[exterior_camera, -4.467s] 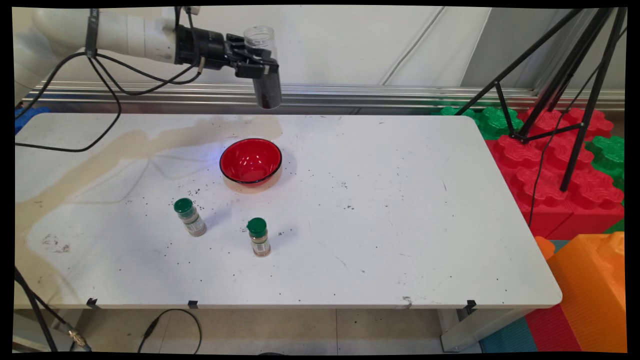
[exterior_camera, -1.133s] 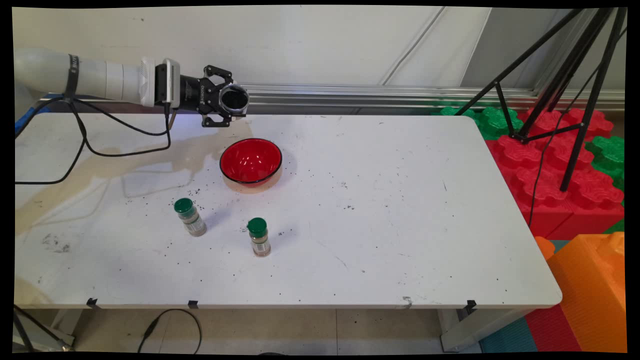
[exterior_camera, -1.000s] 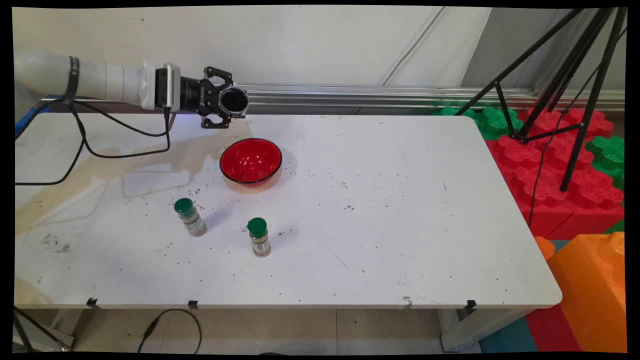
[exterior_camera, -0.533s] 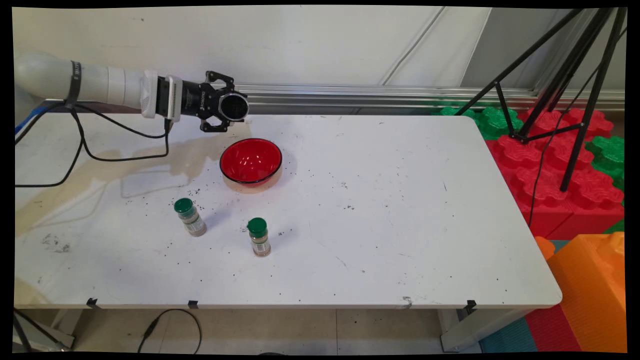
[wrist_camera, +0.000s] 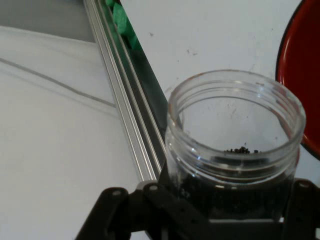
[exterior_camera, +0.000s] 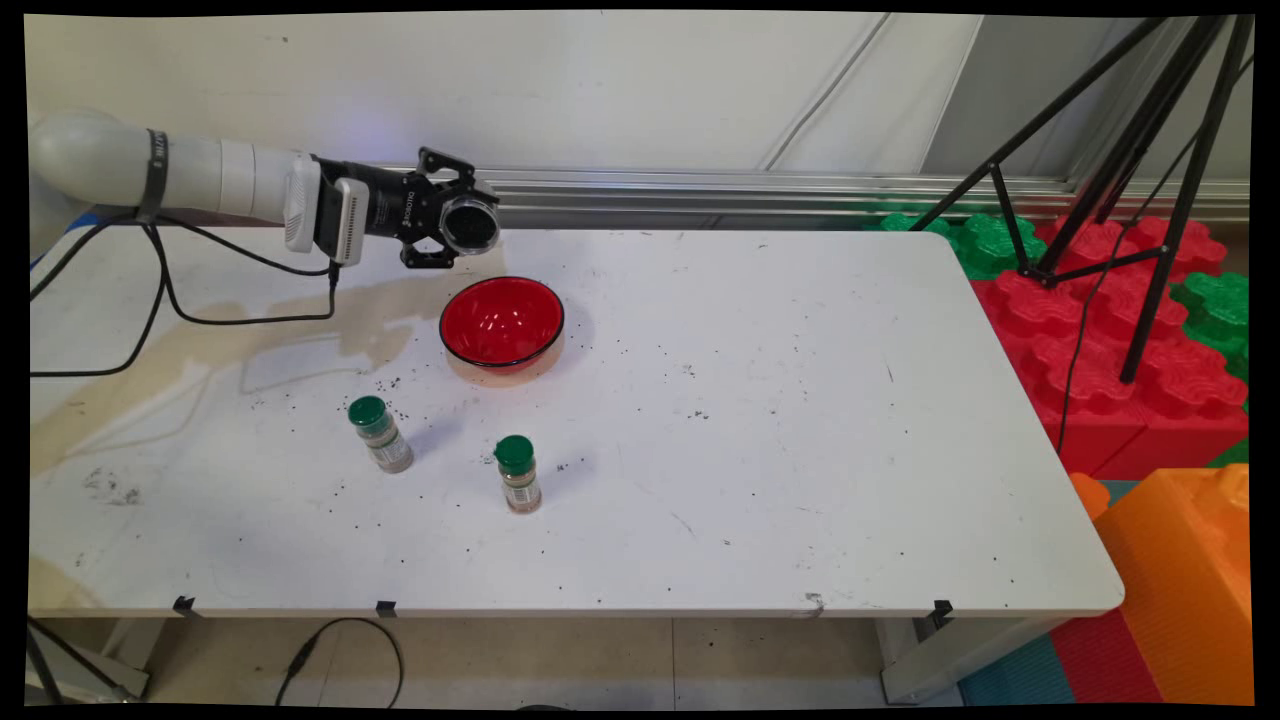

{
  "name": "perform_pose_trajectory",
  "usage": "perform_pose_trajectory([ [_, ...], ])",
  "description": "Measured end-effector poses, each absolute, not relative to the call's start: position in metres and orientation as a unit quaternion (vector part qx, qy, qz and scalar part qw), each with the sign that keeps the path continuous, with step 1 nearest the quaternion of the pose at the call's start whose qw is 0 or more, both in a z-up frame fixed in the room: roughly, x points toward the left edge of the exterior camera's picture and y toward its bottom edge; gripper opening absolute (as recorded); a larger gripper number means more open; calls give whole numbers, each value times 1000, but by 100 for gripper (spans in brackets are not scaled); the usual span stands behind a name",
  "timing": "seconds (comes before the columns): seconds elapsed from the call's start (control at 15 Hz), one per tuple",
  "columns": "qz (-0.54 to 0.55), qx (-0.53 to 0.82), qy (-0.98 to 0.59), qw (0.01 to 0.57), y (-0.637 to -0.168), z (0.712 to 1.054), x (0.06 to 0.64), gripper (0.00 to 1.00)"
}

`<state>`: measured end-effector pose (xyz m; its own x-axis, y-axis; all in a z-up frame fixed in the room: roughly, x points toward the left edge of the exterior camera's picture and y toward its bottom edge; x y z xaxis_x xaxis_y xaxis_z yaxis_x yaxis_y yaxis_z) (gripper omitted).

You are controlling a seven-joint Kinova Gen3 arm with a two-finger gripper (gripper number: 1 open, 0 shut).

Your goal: Pour the black seasoning powder in the red bowl

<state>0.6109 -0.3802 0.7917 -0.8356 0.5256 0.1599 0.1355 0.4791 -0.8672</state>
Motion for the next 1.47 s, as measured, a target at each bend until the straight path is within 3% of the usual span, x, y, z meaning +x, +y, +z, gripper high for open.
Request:
perform_pose_trajectory([
  [1.47, 517, -388, -754, 115, -378, 791, 594, 0],
])
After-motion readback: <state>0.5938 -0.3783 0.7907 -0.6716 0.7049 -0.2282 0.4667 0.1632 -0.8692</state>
